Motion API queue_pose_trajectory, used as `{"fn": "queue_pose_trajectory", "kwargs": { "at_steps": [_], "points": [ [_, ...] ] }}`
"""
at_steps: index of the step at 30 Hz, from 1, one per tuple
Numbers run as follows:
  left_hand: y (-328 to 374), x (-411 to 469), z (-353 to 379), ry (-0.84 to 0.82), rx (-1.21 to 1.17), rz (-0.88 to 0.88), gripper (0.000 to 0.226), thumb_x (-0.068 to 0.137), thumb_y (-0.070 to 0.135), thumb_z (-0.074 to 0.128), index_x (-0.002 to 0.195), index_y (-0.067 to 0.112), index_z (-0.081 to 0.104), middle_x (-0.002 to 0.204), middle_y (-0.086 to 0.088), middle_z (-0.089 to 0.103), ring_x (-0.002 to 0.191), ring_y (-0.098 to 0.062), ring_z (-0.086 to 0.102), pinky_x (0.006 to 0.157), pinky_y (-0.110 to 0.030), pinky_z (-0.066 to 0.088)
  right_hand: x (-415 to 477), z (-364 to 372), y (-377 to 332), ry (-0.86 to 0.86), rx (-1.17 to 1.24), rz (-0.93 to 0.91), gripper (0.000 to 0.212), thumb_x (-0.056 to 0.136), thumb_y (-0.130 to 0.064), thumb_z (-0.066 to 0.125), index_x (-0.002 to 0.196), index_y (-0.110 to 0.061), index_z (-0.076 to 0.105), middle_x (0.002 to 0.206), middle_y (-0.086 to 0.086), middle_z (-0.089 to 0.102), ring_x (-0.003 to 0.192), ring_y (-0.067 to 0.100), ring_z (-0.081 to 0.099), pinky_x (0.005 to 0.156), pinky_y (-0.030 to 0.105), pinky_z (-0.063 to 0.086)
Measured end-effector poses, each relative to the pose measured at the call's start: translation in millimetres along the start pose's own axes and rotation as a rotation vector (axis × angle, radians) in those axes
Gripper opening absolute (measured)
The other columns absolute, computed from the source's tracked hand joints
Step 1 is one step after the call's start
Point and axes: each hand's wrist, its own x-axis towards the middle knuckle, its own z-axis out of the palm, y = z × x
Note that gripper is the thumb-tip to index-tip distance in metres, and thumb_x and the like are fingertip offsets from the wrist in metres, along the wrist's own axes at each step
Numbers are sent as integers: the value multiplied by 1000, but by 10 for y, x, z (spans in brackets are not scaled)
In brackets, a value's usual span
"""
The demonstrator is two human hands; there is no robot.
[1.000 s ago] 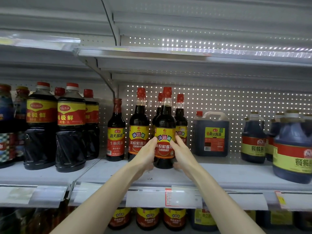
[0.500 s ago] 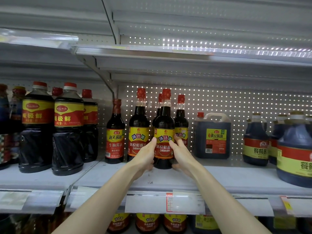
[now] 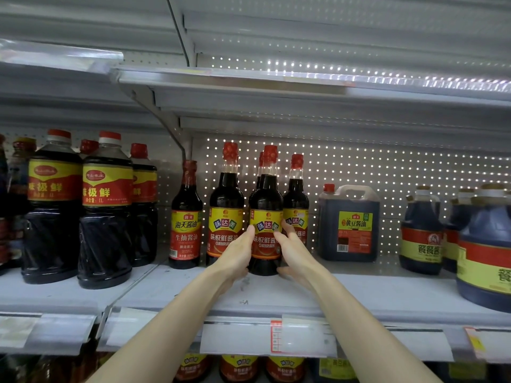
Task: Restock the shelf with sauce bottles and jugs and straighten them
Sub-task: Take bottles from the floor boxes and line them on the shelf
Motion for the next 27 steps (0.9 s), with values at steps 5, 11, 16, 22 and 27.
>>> {"fn": "queue_pose_trajectory", "kwargs": {
  "at_steps": [5, 11, 16, 22, 27],
  "points": [
    [-9, 3, 1, -10, 28, 15, 51, 103, 46, 24, 147, 22, 33, 147, -7, 44, 133, -29, 42, 104, -38, 36, 36, 1, 27, -13, 19, 8, 53, 104, -29, 38, 151, -38, 16, 148, 4, 40, 136, 30, 39, 111, 61, 27],
    [-10, -8, 0, -1, 57, 5, 52, 103, 47, 22, 148, 23, 30, 148, -7, 42, 134, -30, 41, 108, -45, 34, -7, 14, 15, -31, 1, 15, 53, 104, -31, 38, 151, -40, 16, 150, 4, 39, 137, 30, 37, 112, 62, 25],
    [54, -106, 6, -17, 96, 28, 51, 103, 47, 23, 148, 23, 31, 147, -4, 43, 131, -25, 43, 104, -39, 35, -160, -36, -74, -32, -64, -56, 50, 104, -29, 36, 152, -29, 20, 146, 2, 43, 130, 23, 44, 105, 43, 39],
    [262, -328, 20, 22, 199, 165, 51, 102, 45, 32, 147, 22, 33, 149, -1, 41, 129, -17, 42, 104, -36, 34, -481, -315, -326, 25, -124, -150, 53, 102, -37, 41, 151, -28, 24, 151, 0, 37, 135, 25, 40, 98, 42, 40],
    [367, -833, 344, 51, 206, 297, 45, 100, 40, 41, 143, 25, 41, 139, 4, 48, 121, -10, 46, 100, -29, 39, -984, -678, -361, 27, -171, -265, 50, 99, -38, 50, 146, -30, 36, 142, -1, 47, 127, 20, 48, 93, 34, 47]
  ]
}}
